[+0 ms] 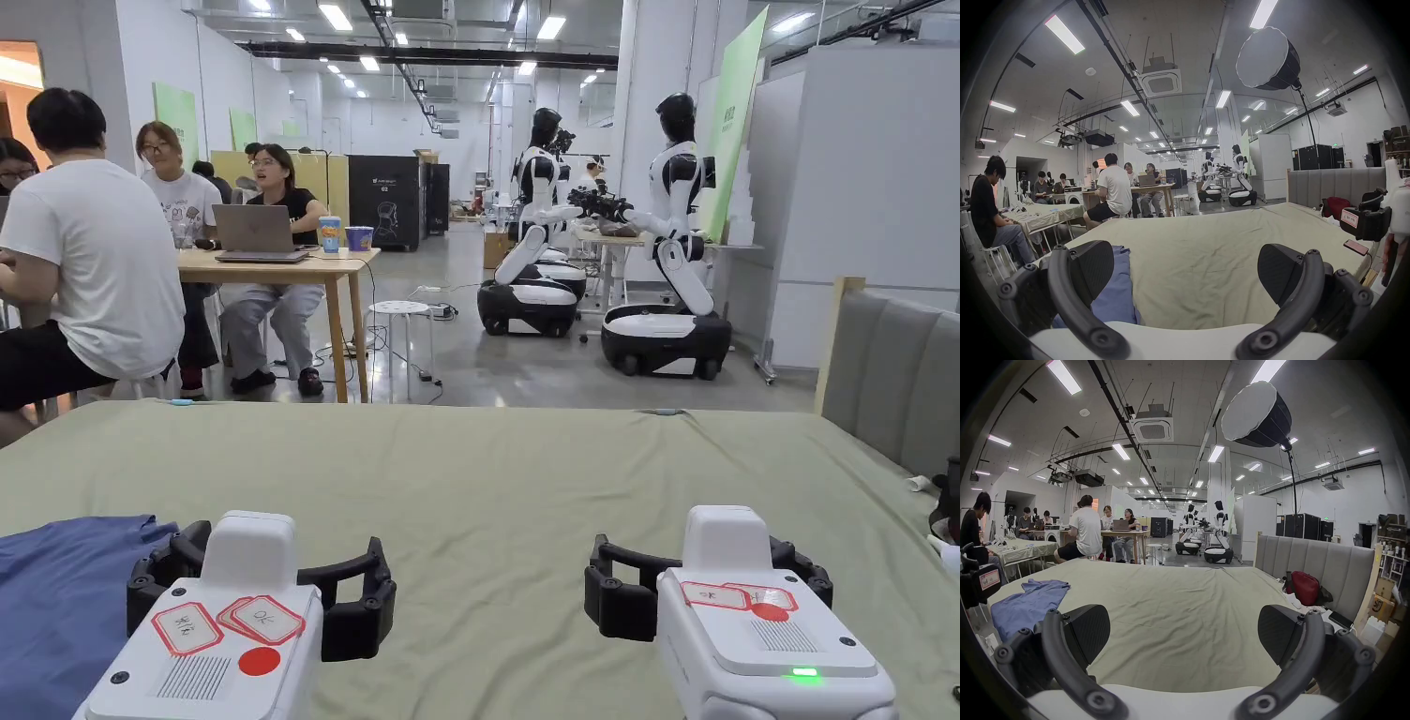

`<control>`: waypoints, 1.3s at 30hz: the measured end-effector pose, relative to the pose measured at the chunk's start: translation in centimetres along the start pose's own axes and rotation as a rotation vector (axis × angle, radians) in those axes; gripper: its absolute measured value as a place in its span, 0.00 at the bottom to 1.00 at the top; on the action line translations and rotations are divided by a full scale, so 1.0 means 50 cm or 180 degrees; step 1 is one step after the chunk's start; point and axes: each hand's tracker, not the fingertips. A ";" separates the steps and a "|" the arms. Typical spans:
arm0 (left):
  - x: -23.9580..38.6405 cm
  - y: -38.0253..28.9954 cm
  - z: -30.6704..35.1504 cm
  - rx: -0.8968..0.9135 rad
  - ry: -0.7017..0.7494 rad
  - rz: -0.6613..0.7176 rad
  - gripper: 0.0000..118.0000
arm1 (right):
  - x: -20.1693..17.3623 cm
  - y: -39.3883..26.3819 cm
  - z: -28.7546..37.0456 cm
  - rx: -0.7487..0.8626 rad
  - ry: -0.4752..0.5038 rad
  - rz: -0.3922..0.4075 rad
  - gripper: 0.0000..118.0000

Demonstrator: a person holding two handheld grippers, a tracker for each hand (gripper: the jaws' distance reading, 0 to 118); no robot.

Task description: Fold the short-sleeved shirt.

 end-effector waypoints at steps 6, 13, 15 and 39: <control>0.000 -0.008 -0.006 -0.0073 0.0002 0.0006 1.00 | -0.003 -0.002 0.000 -0.0015 0.0021 0.0028 1.00; 0.001 -0.008 -0.004 -0.0043 -0.0001 -0.0016 1.00 | -0.006 -0.005 -0.002 -0.0063 0.0024 0.0035 1.00; 0.000 -0.007 -0.004 -0.0035 0.0013 -0.0016 1.00 | -0.005 -0.005 -0.002 -0.0068 0.0030 0.0013 1.00; 0.004 -0.009 -0.004 -0.0091 -0.0147 0.0038 0.22 | -0.008 -0.007 0.007 -0.0023 -0.0099 0.0184 0.24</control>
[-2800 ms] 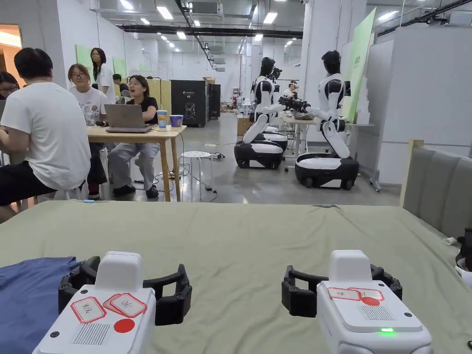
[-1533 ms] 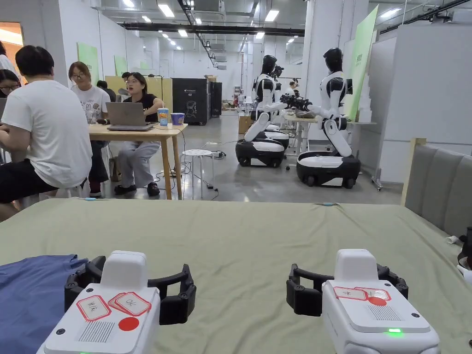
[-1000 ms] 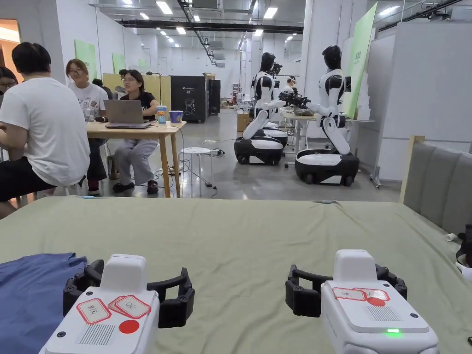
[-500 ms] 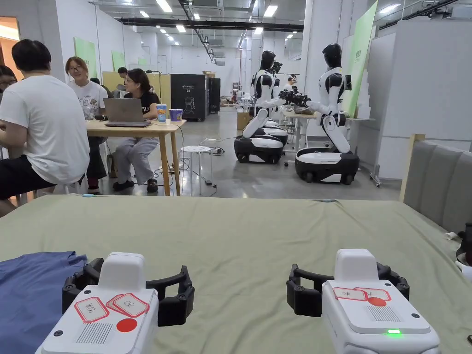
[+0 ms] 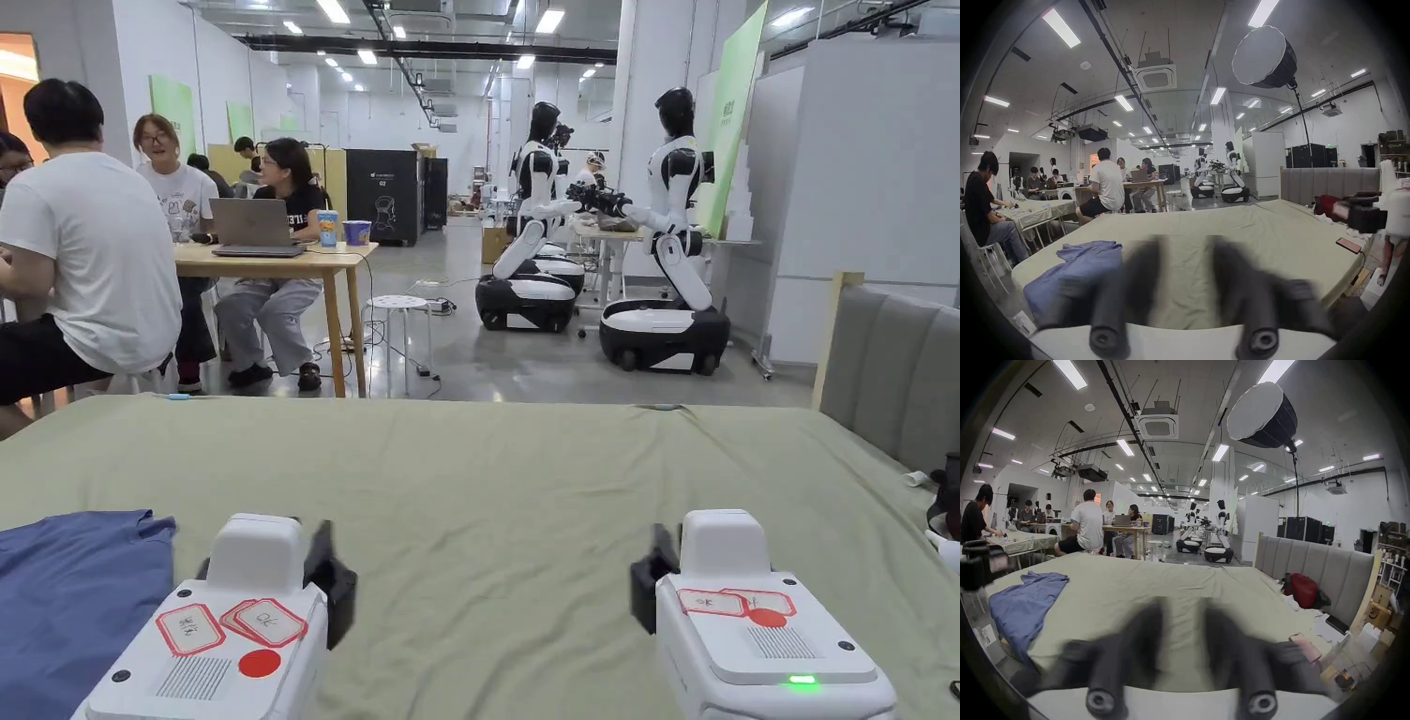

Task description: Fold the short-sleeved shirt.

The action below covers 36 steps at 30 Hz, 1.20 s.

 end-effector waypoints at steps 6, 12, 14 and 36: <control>-0.017 0.005 0.002 0.0035 0.0214 -0.0058 0.00 | -0.017 0.010 -0.019 -0.0057 0.0034 0.0058 0.00; -0.154 0.001 0.041 -0.0024 0.0705 0.0032 0.00 | -0.173 0.051 -0.046 0.0038 0.0574 0.0199 0.00; -0.219 -0.007 0.068 -0.0055 0.0929 0.0051 0.00 | -0.245 0.064 -0.052 0.0084 0.0838 0.0175 0.00; -0.569 -0.181 -0.462 -0.2392 0.0587 0.0663 0.00 | -0.578 0.011 -0.280 -0.0419 0.1804 0.0355 0.00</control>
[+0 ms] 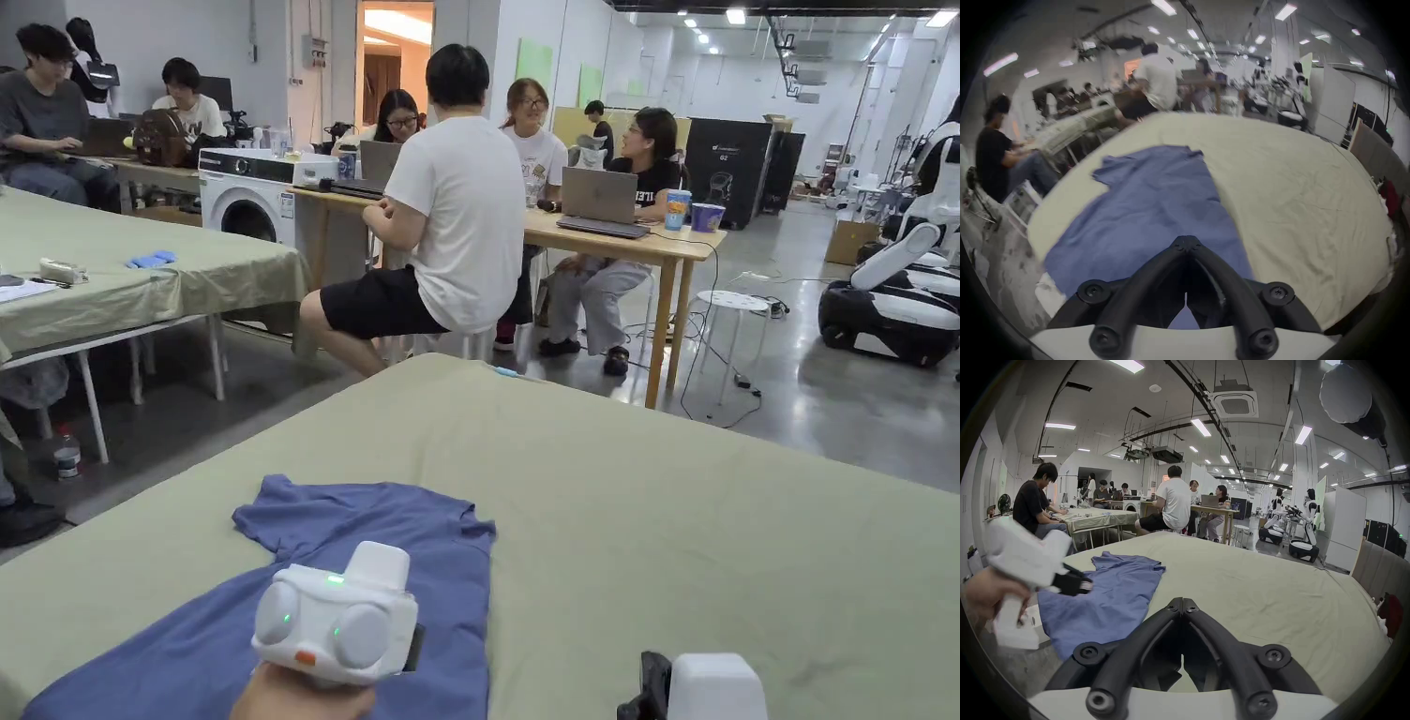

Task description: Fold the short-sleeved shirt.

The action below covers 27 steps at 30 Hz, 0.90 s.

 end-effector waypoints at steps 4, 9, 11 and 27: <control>-0.010 0.077 -0.147 -0.0186 -0.0122 0.0155 0.01 | 0.018 -0.014 -0.074 -0.0156 0.0011 -0.0015 0.00; -0.022 0.107 -0.279 -0.0261 -0.0062 0.0102 0.96 | 0.052 -0.034 -0.131 -0.0278 -0.0033 -0.0001 0.00; -0.029 0.105 -0.324 -0.0356 0.0184 0.0155 0.93 | 0.071 -0.046 -0.145 -0.0323 -0.0084 0.0006 0.00; 0.132 0.211 -0.177 -0.0070 -0.0182 -0.0219 0.00 | 0.248 -0.081 -0.061 -0.0398 -0.0484 -0.0305 0.00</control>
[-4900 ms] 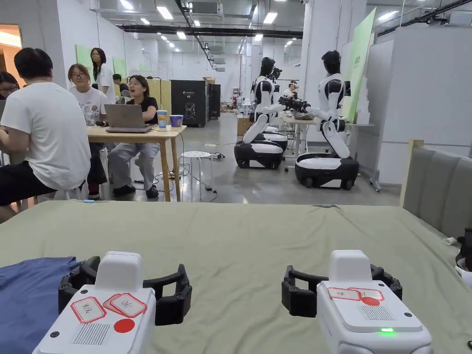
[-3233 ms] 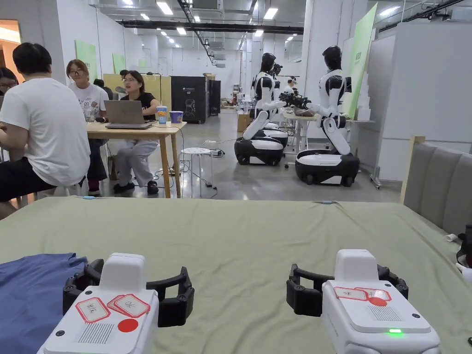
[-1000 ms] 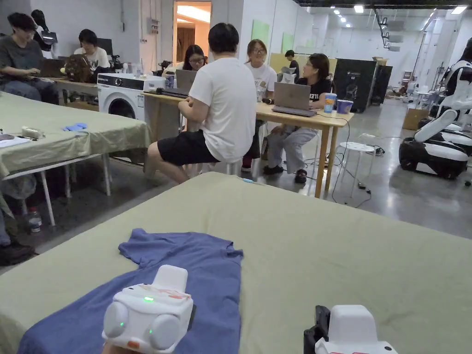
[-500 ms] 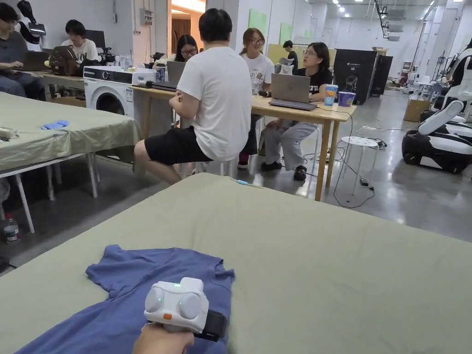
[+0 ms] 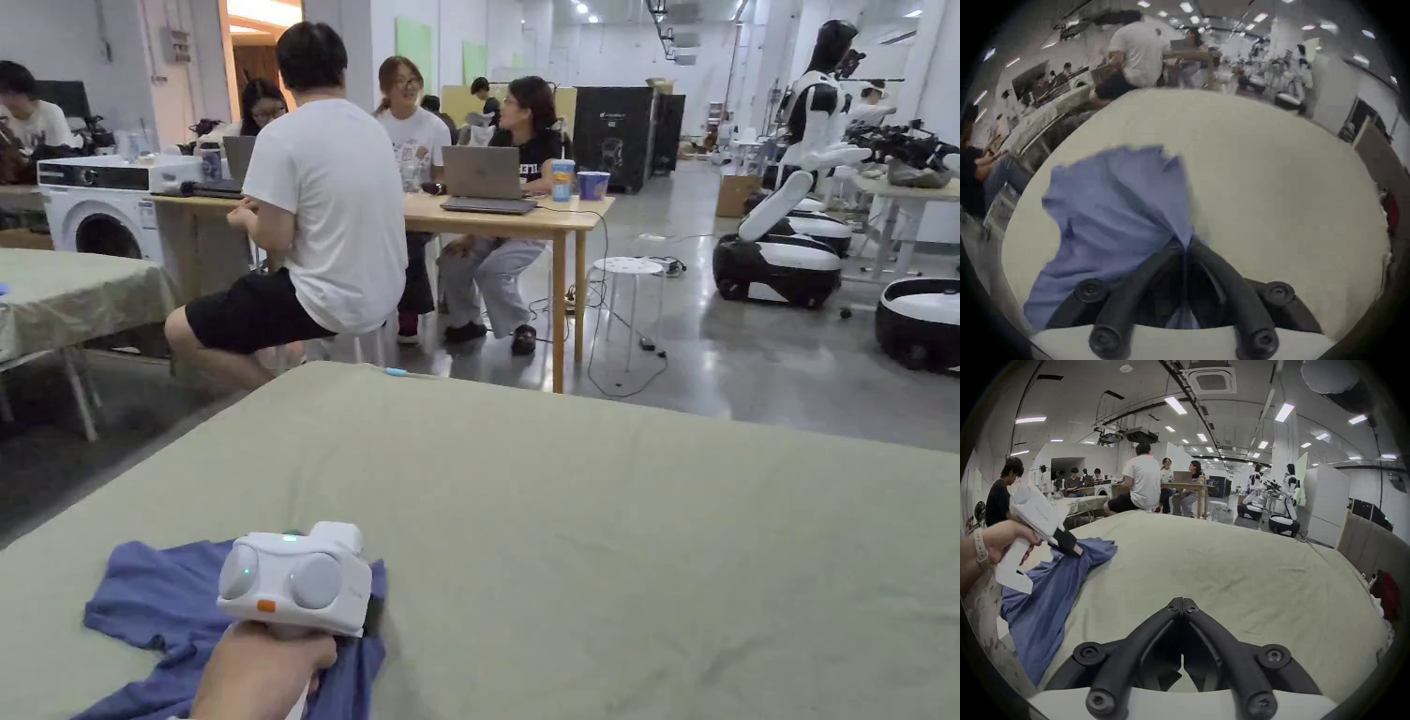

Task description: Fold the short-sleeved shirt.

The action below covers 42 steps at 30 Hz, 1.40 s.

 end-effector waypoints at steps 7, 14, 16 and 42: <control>0.445 0.095 0.163 0.0638 -0.1214 -0.0725 0.00 | 0.173 0.007 0.144 0.0182 -0.0590 -0.0120 0.00; 0.872 0.018 0.200 0.0333 -0.2423 -0.1285 0.00 | 0.366 -0.037 0.281 0.0155 -0.1270 -0.0295 0.00; 0.952 -0.040 0.159 0.0077 -0.2381 -0.1442 0.00 | 0.408 -0.056 0.302 0.0118 -0.1368 -0.0337 0.00; 0.558 -0.323 0.339 0.1514 -0.0868 -0.0939 0.63 | 0.398 -0.081 0.298 0.0068 -0.1174 -0.0479 0.00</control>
